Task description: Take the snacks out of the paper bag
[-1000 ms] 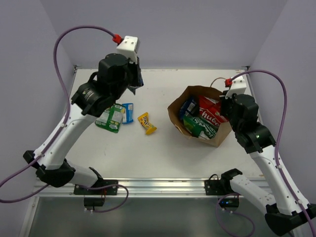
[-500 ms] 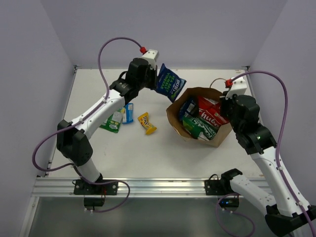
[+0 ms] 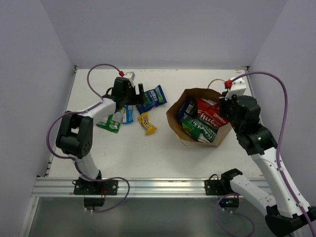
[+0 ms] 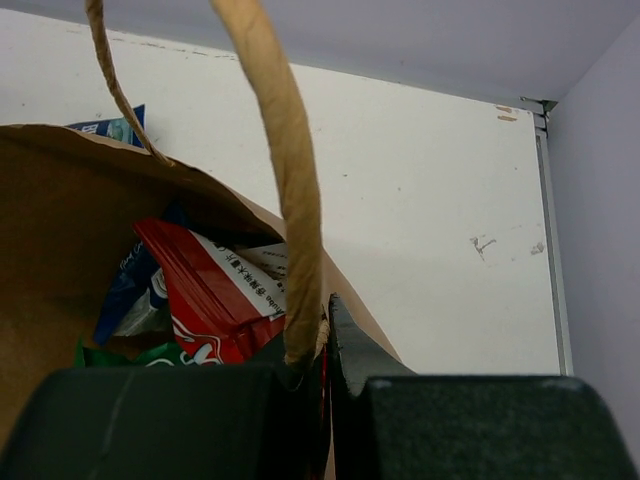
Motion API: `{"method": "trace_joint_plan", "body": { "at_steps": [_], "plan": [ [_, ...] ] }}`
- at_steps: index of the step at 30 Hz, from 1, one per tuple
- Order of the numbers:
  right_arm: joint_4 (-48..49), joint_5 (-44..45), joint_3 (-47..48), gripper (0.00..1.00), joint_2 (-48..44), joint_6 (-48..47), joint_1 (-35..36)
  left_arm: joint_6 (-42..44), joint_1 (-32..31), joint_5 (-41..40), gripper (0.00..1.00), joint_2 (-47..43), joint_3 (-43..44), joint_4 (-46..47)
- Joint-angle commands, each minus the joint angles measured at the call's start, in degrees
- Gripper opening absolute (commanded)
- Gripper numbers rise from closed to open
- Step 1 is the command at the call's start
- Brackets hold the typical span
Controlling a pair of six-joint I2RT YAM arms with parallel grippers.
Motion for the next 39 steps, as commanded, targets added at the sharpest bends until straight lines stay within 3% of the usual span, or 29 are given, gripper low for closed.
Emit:
{"method": "trace_joint_plan", "body": {
  "at_steps": [1,4,7,12,16,22,25,30,39],
  "plan": [
    [4.7,-0.7,0.2,0.0,-1.5,-0.6,0.1,1.9,-0.8,-1.7,0.95,-9.5,3.1,-1.2],
    [4.7,-0.9,0.3,0.0,-1.4,-0.6,0.2,3.6,-2.7,-5.6,0.97,-14.1,8.2,-9.9],
    [4.5,-1.3,0.4,0.0,-0.8,-0.6,0.3,5.5,-9.3,-13.2,0.96,-18.5,12.7,-17.6],
    [4.3,-1.4,0.8,0.0,-0.3,-0.5,0.4,3.7,-25.3,-18.7,0.94,-23.8,16.8,-19.2],
    [3.6,-0.9,1.7,0.0,0.3,-0.5,0.7,3.3,-40.6,-29.4,0.92,-22.0,21.7,-20.9],
    [3.4,-0.3,2.6,0.0,0.1,-1.0,1.0,3.9,-53.0,-37.4,0.89,-12.3,30.8,-23.9],
    [3.0,-0.3,2.9,0.0,-0.1,-1.3,1.3,3.6,-54.5,-40.4,0.87,-6.0,36.5,-28.0],
    [3.3,-0.6,2.6,0.0,-1.1,-1.7,1.7,3.6,-54.2,-44.4,0.79,-1.3,38.4,-28.6],
    [5.9,-0.7,-0.1,0.0,-4.2,-3.9,2.3,1.1,-47.8,-36.6,0.75,-1.9,28.1,-22.7]
  ]
}}
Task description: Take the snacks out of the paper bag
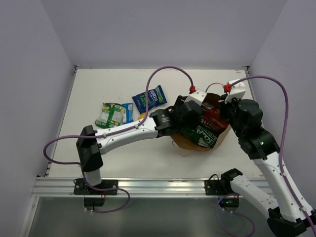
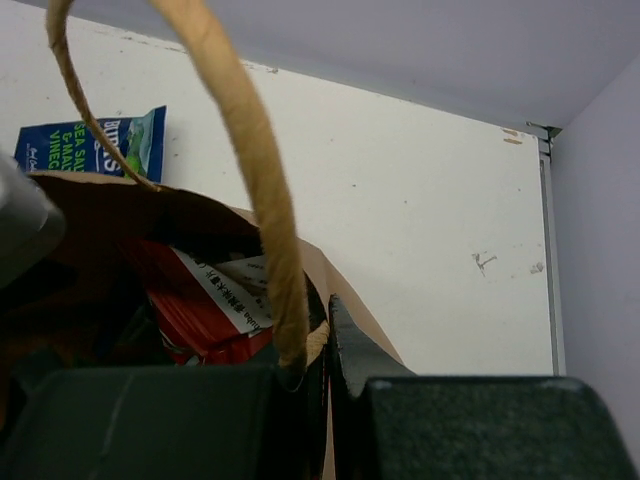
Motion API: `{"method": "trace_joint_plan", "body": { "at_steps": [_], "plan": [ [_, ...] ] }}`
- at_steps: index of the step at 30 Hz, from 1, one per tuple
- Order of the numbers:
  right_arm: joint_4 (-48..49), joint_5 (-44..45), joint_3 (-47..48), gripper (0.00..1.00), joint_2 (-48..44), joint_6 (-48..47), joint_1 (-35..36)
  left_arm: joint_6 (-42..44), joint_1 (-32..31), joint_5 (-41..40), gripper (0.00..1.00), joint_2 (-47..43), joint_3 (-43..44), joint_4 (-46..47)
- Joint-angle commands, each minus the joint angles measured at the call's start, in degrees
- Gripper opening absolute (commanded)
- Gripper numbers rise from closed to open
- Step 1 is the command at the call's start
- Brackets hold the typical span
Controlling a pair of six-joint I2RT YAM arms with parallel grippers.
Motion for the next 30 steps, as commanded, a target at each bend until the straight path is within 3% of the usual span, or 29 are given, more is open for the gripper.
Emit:
{"method": "trace_joint_plan", "body": {
  "at_steps": [1,9,17,30],
  "plan": [
    [6.4,-0.5,0.1,0.0,-2.3,-1.7,0.4,-1.7,2.5,3.2,0.75,-2.4,-3.8,4.9],
    [6.9,-1.7,-0.1,0.0,-3.3,-2.1,0.8,-2.3,4.1,5.0,0.77,-3.1,-10.6,10.4],
    [6.7,-3.4,-0.7,0.0,-3.5,-2.8,1.3,-2.6,4.3,5.6,0.81,0.8,-8.8,11.4],
    [8.0,-7.7,-1.9,0.0,-4.1,-1.4,1.7,-3.8,4.6,-3.5,0.77,4.9,-6.6,16.0]
  ]
}}
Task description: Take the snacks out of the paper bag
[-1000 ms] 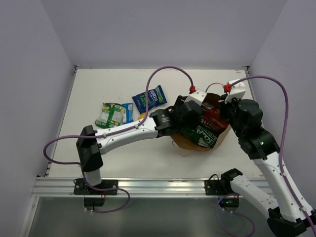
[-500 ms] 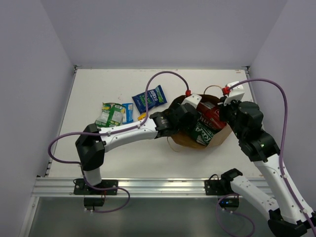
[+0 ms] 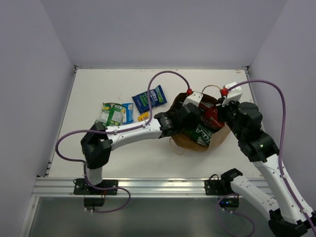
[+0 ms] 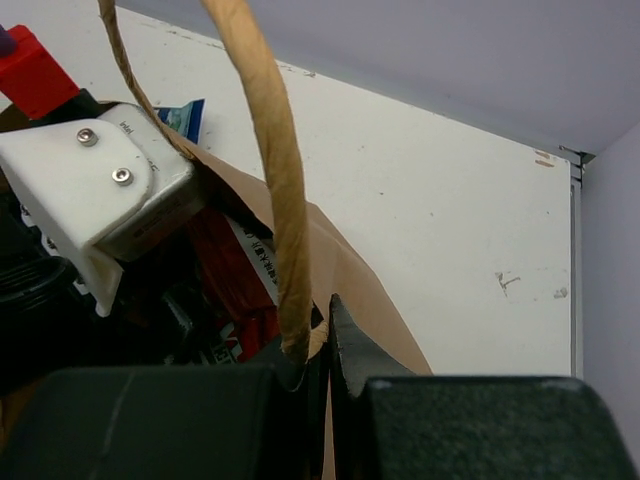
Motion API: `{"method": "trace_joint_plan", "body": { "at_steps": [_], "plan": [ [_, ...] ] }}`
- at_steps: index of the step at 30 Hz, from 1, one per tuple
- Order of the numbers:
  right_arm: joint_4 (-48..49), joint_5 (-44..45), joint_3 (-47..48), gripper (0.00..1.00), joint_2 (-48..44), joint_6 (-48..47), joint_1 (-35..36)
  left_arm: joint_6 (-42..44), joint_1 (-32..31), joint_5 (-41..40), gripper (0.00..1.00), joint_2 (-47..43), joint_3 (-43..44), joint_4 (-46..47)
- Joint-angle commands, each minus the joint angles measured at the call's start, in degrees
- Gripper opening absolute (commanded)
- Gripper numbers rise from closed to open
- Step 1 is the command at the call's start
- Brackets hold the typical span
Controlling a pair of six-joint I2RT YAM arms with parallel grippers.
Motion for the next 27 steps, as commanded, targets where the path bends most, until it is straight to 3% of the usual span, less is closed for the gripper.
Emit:
{"method": "trace_joint_plan", "body": {
  "at_steps": [1,8,14,23,27],
  "plan": [
    [6.8,-3.1,0.5,0.0,-1.8,0.7,0.4,-1.7,0.6,-5.9,0.77,2.4,2.5,2.8],
    [6.8,-4.1,0.7,0.0,-2.8,0.9,0.5,-1.3,0.8,-9.6,0.72,5.2,1.8,3.0],
    [6.8,-7.2,0.7,0.0,-3.3,1.7,0.5,0.4,1.1,-12.5,0.66,5.6,-1.4,9.4],
    [6.2,-5.6,1.3,0.0,-3.8,3.4,0.5,4.1,1.1,-11.8,0.66,-5.8,-21.2,32.1],
    [4.7,-2.9,3.0,0.0,-2.3,4.8,0.5,5.3,1.2,-11.2,0.66,-7.9,-25.0,34.4]
  ]
}}
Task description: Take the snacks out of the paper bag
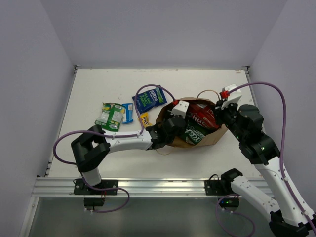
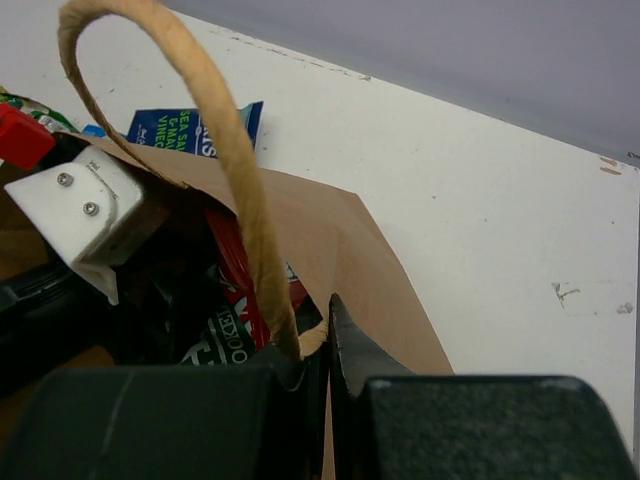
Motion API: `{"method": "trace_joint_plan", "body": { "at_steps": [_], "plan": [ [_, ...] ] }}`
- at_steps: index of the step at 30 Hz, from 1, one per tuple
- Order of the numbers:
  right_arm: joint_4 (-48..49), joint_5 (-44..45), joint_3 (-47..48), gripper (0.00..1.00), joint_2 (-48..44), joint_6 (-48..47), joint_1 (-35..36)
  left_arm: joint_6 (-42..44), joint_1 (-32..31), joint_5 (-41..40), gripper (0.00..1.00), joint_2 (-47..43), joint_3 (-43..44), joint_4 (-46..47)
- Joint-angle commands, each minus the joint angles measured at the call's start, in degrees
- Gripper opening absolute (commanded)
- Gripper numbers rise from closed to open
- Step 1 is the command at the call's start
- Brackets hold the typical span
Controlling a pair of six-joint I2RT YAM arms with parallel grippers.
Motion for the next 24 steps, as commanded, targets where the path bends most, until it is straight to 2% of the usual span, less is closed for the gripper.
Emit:
{"method": "trace_joint_plan", "body": {
  "at_steps": [1,6,10,16,24],
  "plan": [
    [5.1,2.6,4.3,0.0,-0.1,1.9,-0.1,2.2,1.0,-1.6,0.66,-3.3,-2.6,7.8],
    [4.4,0.7,4.9,0.0,0.0,2.2,-0.1,4.4,1.0,-1.9,0.67,-3.2,-3.5,10.6],
    [3.7,-1.6,5.0,0.0,-0.1,1.9,-0.1,9.3,1.0,-2.9,0.67,-2.6,-3.7,14.4],
    [2.4,-7.4,5.7,0.0,0.4,1.8,-0.1,13.3,1.1,-4.8,0.67,0.7,-0.9,17.3],
    [1.7,-11.6,6.2,0.0,0.1,1.8,-0.1,12.9,1.7,-4.9,0.61,4.5,0.3,19.3]
  ]
}}
